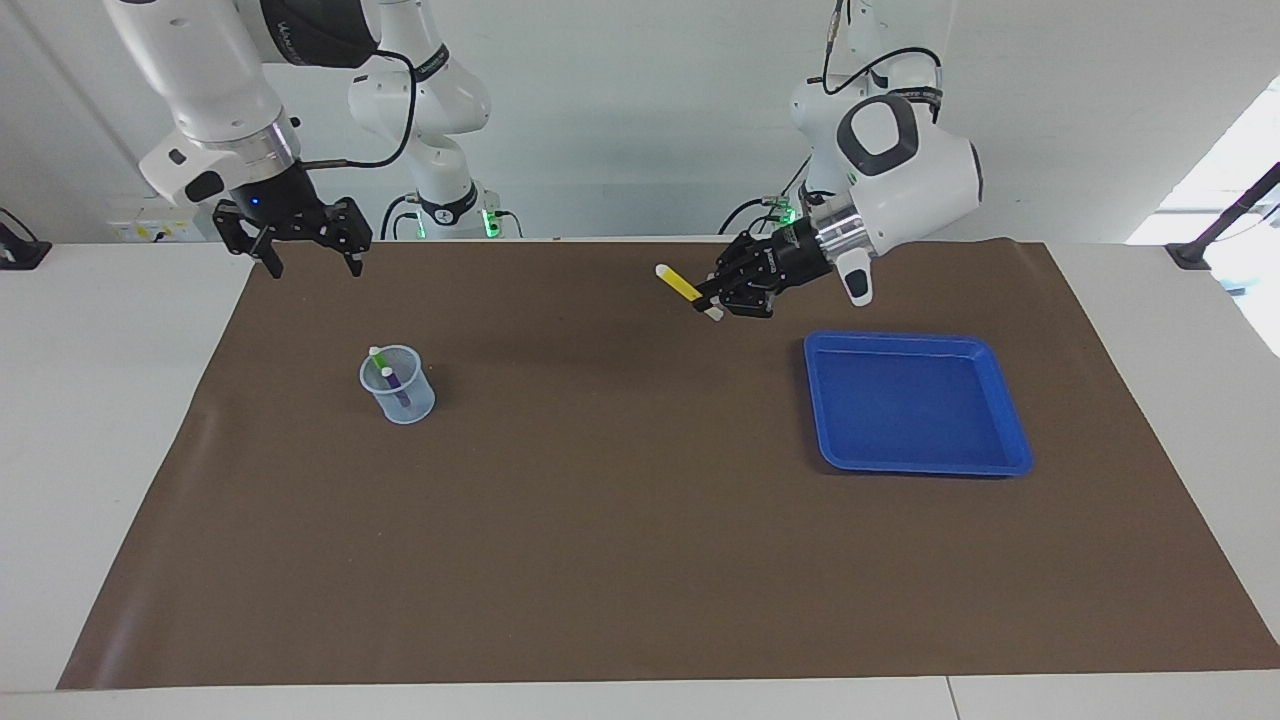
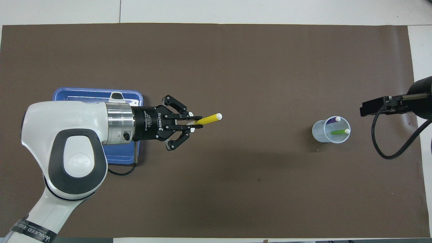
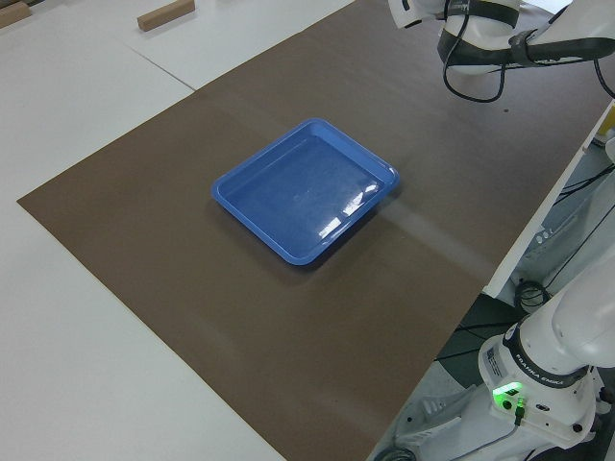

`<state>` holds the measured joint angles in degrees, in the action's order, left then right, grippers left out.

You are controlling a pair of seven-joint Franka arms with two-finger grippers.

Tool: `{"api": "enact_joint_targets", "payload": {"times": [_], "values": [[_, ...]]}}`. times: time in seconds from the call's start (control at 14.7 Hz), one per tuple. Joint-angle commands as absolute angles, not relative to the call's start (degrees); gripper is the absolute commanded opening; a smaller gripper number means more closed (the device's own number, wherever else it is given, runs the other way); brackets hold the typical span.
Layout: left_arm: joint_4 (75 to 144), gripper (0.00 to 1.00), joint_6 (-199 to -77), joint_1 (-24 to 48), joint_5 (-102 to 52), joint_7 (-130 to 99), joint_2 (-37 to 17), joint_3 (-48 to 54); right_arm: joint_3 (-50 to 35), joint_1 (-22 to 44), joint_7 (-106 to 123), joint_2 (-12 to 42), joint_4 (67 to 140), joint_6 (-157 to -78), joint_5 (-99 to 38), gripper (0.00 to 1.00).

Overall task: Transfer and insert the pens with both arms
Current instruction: 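Lift the yellow pen with the left gripper while the right gripper approaches, then close the right gripper on the yellow pen held by the left gripper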

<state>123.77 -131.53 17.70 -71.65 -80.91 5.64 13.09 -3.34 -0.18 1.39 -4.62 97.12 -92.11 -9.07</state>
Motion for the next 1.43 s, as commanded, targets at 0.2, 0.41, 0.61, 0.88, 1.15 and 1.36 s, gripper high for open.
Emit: {"api": "enact_joint_targets", "payload": {"times": [0.2,0.41,0.61,0.88,1.15,1.36], "values": [[127.43,0.00,-133.68,20.65,-77.07,-82.00,9.13,12.48,-8.96,-0.53,-5.53,-4.39,96.85,-93.07,-24.41,1.00],[127.97,0.00,-133.68,21.18,-78.83,-81.91,9.40,12.48,-12.20,-0.35,-6.50,-6.06,100.62,-97.71,-29.69,1.00],[128.14,0.00,-133.68,21.27,-79.72,-81.74,9.93,12.48,-15.02,-0.26,-10.79,-5.89,100.90,-100.63,-32.69,1.00],[128.58,0.00,-133.59,21.27,-80.77,-81.74,10.63,12.48,-17.75,-0.18,-13.36,-5.36,102.39,-106.07,-32.96,1.00],[128.85,0.00,-133.94,21.27,-81.21,-81.74,10.99,12.48,-19.95,-0.09,-14.06,-4.66,103.18,-107.84,-32.96,1.00],[129.29,0.00,-134.38,21.36,-81.39,-81.74,11.07,12.48,-21.35,-0.09,-14.24,-4.75,103.53,-107.84,-32.96,1.00]]}}
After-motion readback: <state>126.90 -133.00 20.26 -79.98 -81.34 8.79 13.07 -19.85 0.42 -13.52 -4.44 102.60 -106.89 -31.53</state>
